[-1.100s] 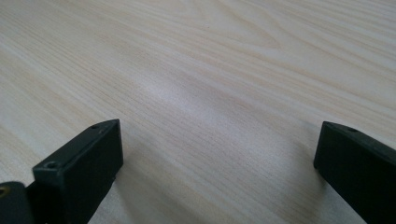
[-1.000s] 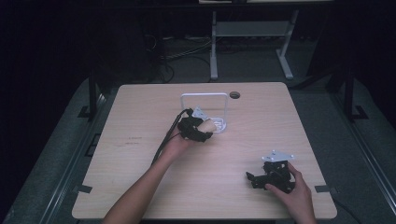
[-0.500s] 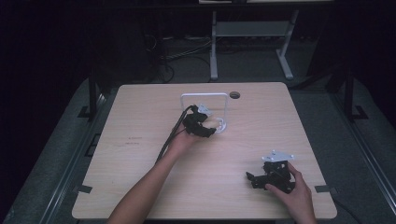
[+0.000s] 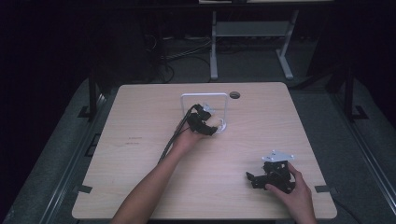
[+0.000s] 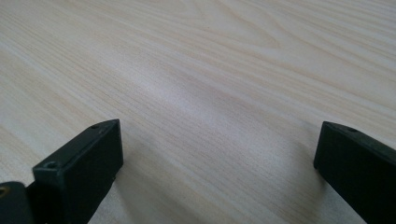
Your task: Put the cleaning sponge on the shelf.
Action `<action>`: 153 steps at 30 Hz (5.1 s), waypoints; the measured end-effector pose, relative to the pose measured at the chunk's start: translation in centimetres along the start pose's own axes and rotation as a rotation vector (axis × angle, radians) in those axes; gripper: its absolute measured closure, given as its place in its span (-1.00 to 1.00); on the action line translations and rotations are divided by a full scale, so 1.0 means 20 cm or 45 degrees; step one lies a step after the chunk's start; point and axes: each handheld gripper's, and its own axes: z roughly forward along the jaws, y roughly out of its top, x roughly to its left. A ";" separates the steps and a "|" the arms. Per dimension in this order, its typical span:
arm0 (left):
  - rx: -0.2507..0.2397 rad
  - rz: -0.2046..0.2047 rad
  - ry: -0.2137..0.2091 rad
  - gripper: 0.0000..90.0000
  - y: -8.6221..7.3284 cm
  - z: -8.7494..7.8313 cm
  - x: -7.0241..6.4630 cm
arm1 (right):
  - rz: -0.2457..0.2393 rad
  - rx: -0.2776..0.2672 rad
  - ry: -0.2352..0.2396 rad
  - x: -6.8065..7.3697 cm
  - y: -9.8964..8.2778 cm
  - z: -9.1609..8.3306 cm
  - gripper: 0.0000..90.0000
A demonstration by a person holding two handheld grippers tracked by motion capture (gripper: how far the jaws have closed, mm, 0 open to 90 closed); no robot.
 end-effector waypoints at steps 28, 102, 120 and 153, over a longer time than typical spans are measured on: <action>-0.024 0.025 0.005 -0.34 0.02 -0.08 0.00 | -0.001 0.000 0.000 0.00 0.00 0.00 -0.98; -0.021 -0.067 -0.037 1.00 -0.23 -0.18 0.03 | -0.002 0.000 -0.002 0.00 0.00 0.00 -0.98; -0.019 -0.077 -0.023 0.98 -0.23 -0.21 0.05 | -0.002 0.000 -0.002 0.00 0.00 0.00 -0.98; -0.091 -0.078 -0.022 -0.62 -0.51 -0.54 -0.06 | -0.002 0.001 -0.002 0.00 0.00 0.00 -0.98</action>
